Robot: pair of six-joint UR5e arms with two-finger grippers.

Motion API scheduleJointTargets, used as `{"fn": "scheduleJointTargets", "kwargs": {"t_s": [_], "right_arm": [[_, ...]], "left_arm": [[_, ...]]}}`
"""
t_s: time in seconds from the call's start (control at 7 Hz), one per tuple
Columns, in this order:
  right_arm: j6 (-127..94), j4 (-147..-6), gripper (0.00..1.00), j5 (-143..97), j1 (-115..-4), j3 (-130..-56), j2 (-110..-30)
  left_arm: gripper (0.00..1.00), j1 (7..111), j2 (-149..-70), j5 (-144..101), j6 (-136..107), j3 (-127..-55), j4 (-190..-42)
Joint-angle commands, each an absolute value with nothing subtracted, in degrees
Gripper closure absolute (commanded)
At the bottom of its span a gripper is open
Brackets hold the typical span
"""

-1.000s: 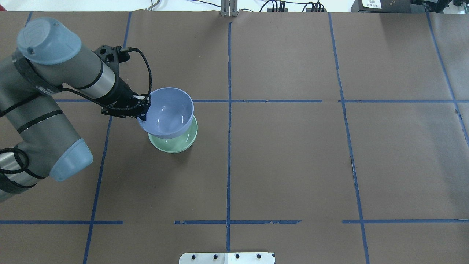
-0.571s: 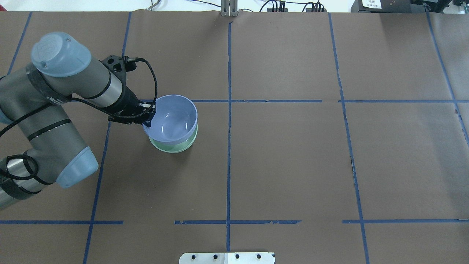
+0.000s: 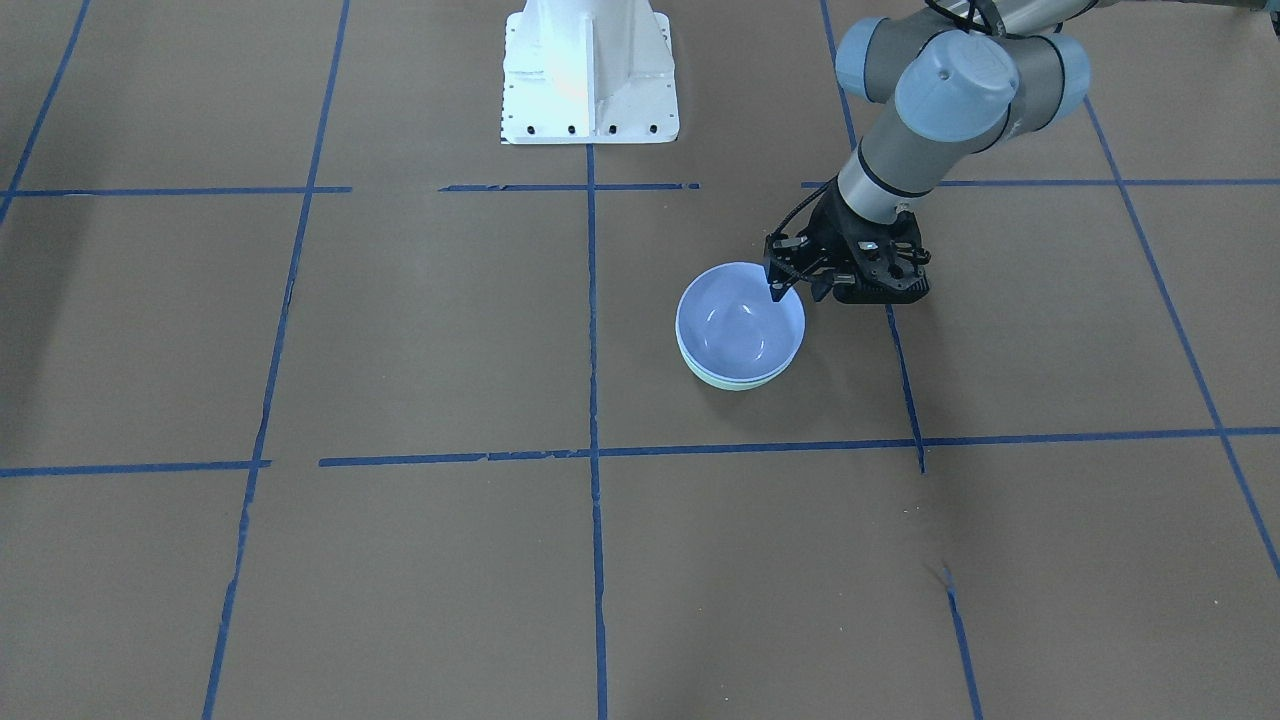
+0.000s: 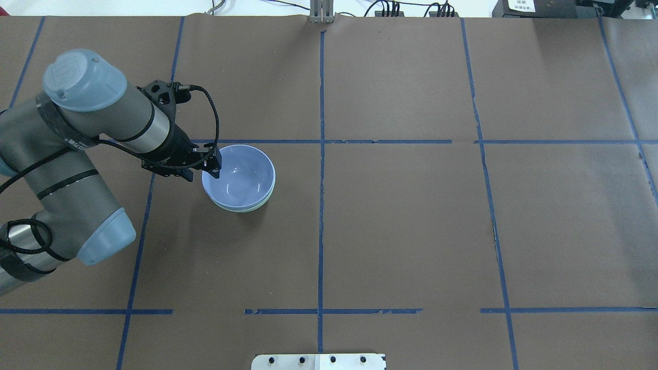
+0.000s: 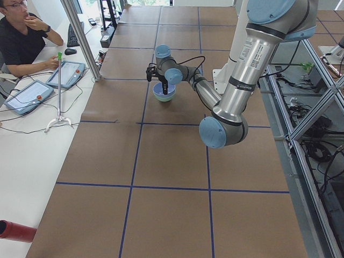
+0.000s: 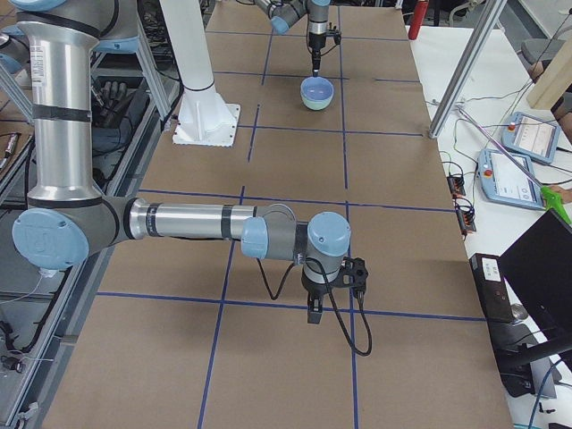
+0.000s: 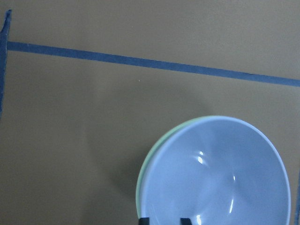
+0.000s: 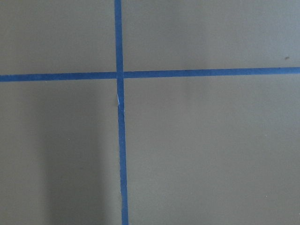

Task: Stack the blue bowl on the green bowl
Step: 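Carry the blue bowl over the green bowl and lower it inside, then open the left gripper and withdraw it away from the stacked bowls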

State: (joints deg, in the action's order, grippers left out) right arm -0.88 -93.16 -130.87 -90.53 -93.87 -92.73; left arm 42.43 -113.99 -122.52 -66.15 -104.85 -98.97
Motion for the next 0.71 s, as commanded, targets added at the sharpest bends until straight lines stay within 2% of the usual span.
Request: {"fn": "scheduleJointTargets", "kwargs": {"t_s": [0.0, 0.29, 0.57], "right_arm": [[-0.9, -93.2, 0.0, -130.9, -90.5, -93.9, -92.7], [-0.9, -93.2, 0.0, -130.9, -90.6, -93.9, -92.7], [-0.9, -93.2, 0.0, -130.9, -90.5, -93.9, -92.7]], "left_arm": [[0.0, 43.1, -113.9, -122.4, -65.5, -106.2, -98.8], [0.0, 48.8, -113.9, -122.4, -57.7, -109.4, -97.3], [0.0, 54.7, -113.6, -122.8, -41.6, -109.4, -94.8]]}}
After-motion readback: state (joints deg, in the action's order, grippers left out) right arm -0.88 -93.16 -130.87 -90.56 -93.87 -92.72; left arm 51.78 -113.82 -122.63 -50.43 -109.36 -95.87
